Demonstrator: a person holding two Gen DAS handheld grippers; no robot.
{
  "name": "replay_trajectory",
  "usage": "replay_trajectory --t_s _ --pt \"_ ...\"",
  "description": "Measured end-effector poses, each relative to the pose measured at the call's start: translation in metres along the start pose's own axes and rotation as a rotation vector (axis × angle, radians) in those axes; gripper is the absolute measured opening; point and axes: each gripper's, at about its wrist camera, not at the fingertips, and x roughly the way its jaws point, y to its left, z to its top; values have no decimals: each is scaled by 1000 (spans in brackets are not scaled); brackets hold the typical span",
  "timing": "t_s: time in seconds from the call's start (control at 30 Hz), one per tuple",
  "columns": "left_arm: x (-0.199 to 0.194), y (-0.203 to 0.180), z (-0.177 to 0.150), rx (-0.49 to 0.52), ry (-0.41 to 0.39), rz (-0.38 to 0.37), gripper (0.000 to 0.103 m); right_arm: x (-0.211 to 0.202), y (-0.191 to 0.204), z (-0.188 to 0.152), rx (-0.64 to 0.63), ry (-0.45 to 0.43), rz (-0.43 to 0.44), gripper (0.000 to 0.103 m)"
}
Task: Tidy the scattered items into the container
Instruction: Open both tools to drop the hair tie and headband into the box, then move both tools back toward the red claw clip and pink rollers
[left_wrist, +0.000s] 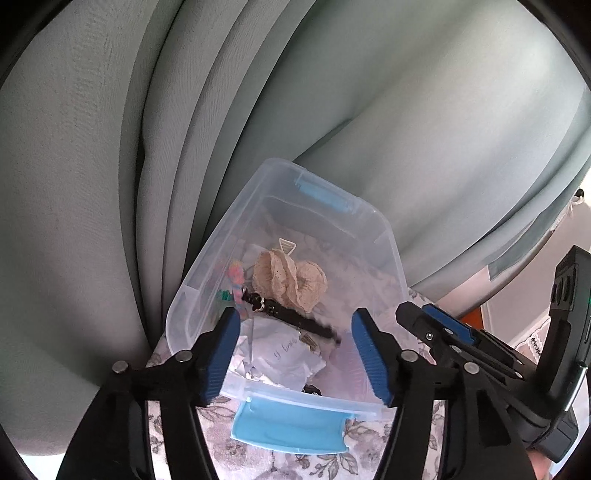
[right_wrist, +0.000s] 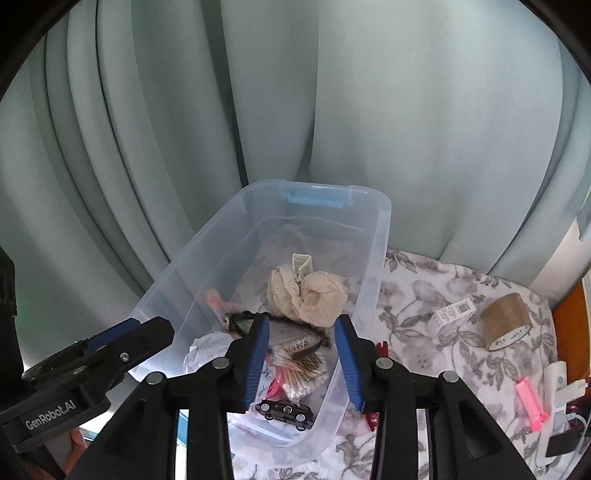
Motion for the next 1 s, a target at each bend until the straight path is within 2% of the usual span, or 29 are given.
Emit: replay_trajectory --t_s 0.2,0.5,0.87,1.0 --pt "-14 -4 0 10 -10 9 72 -10 -4 -4 11 -15 -9 53" --pt "-25 -18 -5 34 -15 31 72 -25 -14 -17 40 -18 2 61" --pt "-40 -42 -13 87 -15 54 72 -54 -34 -32 97 -63 30 72" --pt "-43 -58 -18 126 -4 58 73 -65 -43 -40 118 -78 38 80"
